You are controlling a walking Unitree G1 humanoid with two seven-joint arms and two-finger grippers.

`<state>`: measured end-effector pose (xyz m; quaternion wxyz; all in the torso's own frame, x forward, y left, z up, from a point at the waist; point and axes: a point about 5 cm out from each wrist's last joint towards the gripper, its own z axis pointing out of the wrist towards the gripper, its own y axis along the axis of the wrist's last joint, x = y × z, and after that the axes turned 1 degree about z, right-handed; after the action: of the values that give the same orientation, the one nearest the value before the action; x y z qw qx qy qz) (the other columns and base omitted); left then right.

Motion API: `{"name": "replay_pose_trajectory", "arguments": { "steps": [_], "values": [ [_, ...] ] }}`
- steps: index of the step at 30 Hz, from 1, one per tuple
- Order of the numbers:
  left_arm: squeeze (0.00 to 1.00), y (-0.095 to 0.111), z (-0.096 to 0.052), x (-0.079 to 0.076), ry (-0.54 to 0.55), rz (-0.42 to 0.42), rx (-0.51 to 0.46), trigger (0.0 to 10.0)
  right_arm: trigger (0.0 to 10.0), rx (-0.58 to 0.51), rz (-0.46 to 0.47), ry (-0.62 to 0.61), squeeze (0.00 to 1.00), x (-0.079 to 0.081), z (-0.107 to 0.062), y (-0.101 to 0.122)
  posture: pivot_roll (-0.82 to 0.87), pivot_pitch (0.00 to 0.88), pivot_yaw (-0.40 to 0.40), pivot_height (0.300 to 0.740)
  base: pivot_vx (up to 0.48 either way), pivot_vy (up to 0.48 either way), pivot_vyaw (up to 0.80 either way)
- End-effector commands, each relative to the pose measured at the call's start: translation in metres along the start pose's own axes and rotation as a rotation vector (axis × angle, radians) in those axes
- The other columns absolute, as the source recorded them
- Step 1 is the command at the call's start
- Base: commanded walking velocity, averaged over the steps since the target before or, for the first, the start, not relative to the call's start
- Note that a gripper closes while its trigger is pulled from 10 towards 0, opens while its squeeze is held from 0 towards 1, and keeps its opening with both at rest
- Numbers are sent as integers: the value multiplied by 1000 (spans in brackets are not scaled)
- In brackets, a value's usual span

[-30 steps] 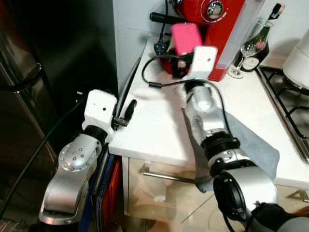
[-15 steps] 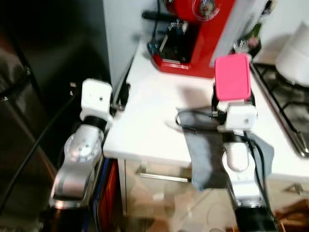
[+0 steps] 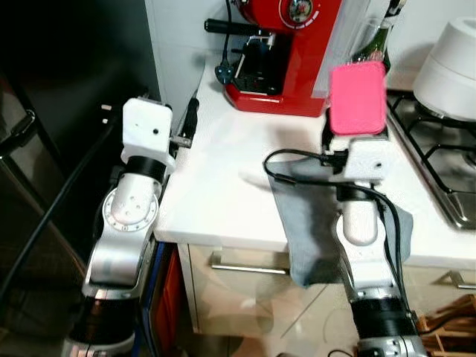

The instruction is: Restocking fridge

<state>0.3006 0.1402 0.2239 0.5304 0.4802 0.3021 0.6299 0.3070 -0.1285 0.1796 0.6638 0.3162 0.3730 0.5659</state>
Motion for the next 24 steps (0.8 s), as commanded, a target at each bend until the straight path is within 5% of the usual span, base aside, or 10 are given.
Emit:
{"name": "replay_pose_trajectory", "arguments": {
  "steps": [1, 17, 24],
  "values": [
    [0, 0, 2, -1, -7, 11, -8, 10000, 0, 41, 13, -18, 0, -4, 1, -6, 0, 0, -10, 740, -281, 0, 0],
    [0, -2, 8, -9, -37, -5, -35, 10000, 0, 53, -16, -47, 0, -10, 3, -13, -27, 0, -4, 740, -284, 0, 0],
    [0, -13, 3, -7, -24, -5, -7, 10000, 0, 153, 17, -18, 0, -7, -6, -29, -25, 0, -32, 740, -296, 0, 0]
  ]
}}
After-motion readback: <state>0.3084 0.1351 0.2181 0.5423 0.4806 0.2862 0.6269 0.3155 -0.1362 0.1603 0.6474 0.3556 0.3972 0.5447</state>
